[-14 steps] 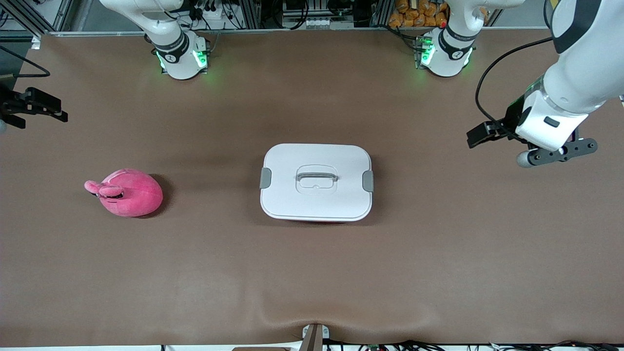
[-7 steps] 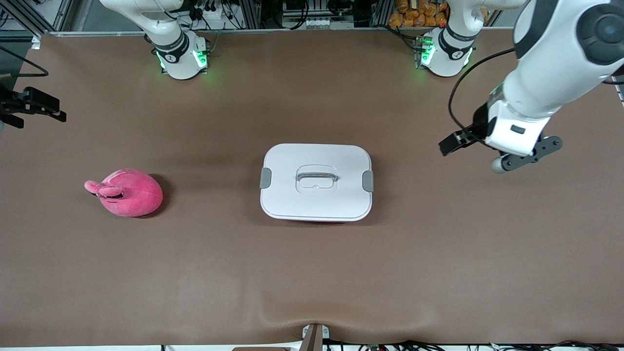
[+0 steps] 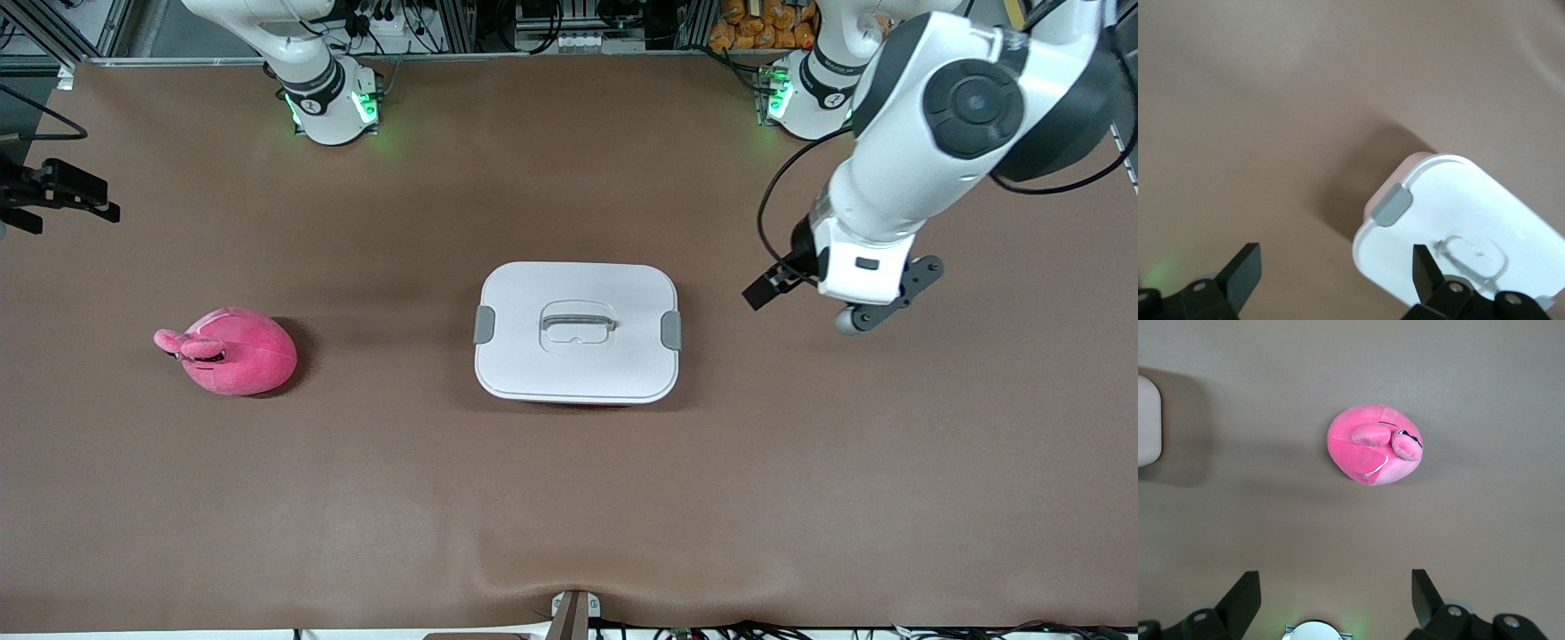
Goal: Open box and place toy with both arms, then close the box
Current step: 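Move the left gripper over the white box lid handle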
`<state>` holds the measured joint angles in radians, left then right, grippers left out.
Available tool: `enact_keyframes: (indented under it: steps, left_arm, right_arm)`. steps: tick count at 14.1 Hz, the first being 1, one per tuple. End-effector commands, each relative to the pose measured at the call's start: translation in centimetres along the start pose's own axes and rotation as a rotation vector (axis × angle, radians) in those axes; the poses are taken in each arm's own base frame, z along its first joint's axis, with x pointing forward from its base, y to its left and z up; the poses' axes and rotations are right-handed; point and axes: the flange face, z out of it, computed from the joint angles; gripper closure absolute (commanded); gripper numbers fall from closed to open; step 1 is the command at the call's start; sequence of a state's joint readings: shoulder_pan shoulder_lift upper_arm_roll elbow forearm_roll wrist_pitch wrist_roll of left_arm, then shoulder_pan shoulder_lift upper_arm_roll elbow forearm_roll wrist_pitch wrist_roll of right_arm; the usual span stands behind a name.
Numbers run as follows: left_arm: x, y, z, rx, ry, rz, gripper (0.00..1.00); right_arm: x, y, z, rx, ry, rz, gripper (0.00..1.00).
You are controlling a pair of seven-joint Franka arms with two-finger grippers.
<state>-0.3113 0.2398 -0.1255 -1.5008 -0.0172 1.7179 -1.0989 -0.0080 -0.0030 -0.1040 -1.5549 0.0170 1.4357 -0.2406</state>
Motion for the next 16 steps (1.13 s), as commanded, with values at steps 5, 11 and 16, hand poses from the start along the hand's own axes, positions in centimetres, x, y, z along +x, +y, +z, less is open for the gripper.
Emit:
enact_keyframes:
  steps: [5,11,16]
  left_arm:
    - [-5.5,6.3,7.0,0.024,0.044,-0.239,0.0]
    - [-8.1,9.4,10.9,-0.02,0.058,-0.441,0.0]
    - [-11.3,11.2,14.0,-0.014,0.049,-0.556,0.0]
  right_arm:
    - [-0.1,0.4,-0.6,-0.008,0.001,0.021,0.0]
    - [-0.2,0.5,-0.5,-0.005,-0.001,0.022,0.0]
    - [-0.2,0.6,-0.4,-0.005,-0.003,0.017,0.0]
